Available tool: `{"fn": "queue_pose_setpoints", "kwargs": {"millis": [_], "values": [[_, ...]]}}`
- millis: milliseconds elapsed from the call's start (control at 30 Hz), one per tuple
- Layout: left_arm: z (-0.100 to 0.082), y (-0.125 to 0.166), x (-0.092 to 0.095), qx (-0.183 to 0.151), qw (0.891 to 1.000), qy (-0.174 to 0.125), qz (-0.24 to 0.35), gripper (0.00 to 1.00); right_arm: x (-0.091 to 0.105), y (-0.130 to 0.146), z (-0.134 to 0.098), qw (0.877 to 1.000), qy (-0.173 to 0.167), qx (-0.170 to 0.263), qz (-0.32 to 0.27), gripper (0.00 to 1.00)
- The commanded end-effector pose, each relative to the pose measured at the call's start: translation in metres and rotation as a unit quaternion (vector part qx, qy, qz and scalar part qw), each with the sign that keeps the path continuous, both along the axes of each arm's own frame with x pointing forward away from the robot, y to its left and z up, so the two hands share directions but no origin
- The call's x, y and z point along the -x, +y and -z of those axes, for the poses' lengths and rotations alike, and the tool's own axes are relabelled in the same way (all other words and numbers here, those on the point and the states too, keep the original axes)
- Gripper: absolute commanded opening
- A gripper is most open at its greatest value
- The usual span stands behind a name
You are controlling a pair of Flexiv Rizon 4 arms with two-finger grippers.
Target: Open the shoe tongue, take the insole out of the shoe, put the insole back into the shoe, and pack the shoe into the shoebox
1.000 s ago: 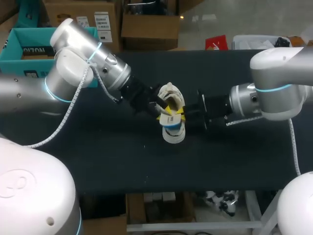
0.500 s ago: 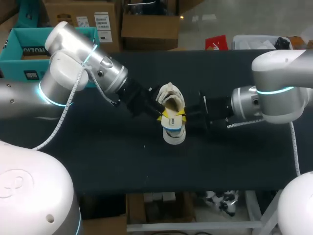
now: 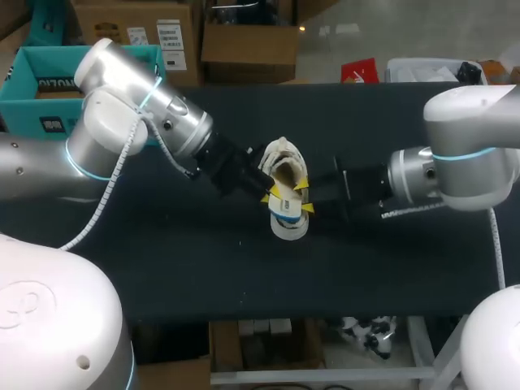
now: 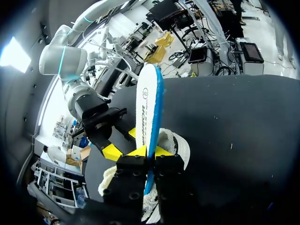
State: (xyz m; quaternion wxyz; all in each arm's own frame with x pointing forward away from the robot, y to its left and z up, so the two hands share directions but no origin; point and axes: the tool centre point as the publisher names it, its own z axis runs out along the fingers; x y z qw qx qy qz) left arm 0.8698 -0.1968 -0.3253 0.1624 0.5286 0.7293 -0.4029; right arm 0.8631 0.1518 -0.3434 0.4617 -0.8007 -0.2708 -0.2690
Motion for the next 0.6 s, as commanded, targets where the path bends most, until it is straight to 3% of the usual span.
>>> {"fn": "queue_pose_setpoints", "kwargs": {"millis": [33,67,100,400,500,600], "values": [[0.0016,-0.0015,0.0006,0.001,1.000,-0.001,-0.003,0.00,0.0104,-0.0036,-0.0048,1.000,-0.003,0.002,0.007,0.15],[0.0016,-0.0019,0.0006,0.001,1.000,-0.001,-0.004,0.00,0.0108,-0.0031,-0.0041,1.000,-0.002,0.001,0.007,0.04],[0.0016,-0.0024,0.0006,0.001,1.000,-0.001,-0.004,0.00,0.0110,-0.0024,-0.0032,1.000,-0.002,0.000,0.006,0.00],[-0.0017,-0.0050,0.0001,0.002,1.000,-0.007,-0.010,0.00,0.0126,-0.0006,-0.0004,1.000,0.001,-0.012,-0.004,0.00],[-0.0026,-0.0064,0.0005,0.004,1.000,-0.009,-0.011,0.00,0.0142,0.0006,-0.0001,1.000,0.010,-0.017,-0.008,0.35],[-0.0029,-0.0073,0.0007,0.006,1.000,-0.010,-0.011,0.00,0.0156,0.0017,0.0013,1.000,0.015,-0.021,-0.009,0.42]]}}
